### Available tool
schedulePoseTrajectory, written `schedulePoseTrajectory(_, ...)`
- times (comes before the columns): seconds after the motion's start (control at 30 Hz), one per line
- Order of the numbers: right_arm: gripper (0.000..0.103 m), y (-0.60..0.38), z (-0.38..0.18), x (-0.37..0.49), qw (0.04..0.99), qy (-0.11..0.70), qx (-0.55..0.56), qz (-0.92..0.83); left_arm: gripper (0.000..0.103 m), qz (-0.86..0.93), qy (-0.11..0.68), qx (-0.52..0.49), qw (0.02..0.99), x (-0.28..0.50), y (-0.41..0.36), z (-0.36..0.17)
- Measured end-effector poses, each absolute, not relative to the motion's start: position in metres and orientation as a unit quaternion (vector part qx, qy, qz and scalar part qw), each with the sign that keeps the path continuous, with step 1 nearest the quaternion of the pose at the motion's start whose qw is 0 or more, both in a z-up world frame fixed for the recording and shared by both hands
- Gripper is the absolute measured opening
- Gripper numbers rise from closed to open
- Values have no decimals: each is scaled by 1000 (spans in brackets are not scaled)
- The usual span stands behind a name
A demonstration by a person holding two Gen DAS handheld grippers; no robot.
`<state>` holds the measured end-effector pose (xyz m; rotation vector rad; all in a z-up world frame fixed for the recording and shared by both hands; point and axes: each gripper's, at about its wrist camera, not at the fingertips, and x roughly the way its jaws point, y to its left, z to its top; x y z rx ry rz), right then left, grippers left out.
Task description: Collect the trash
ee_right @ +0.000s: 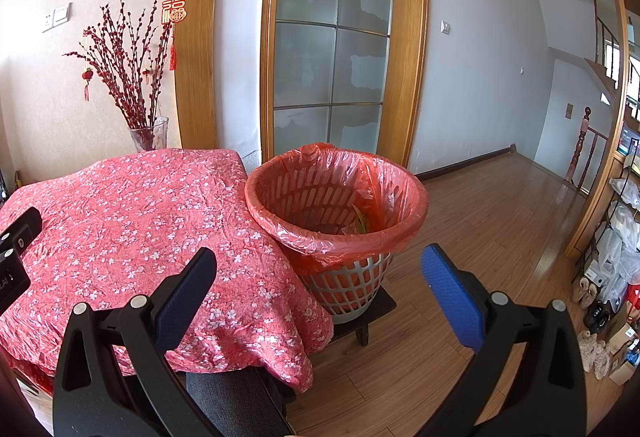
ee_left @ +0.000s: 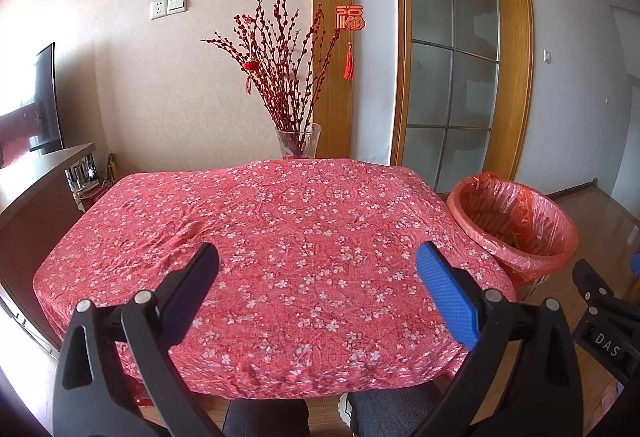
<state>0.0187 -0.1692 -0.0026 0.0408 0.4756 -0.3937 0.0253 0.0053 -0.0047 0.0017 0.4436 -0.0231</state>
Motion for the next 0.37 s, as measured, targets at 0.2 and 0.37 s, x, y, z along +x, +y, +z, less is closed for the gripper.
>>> schedulePoseTrajectory(0.2,101,-169,-2,19,952,234,20,-194,97,-13,222,0,975,27,5,-5)
schedulePoseTrajectory(0.37,101,-169,-2,19,953,234,20,-193,97,-14,223,1,975,28,4,-5)
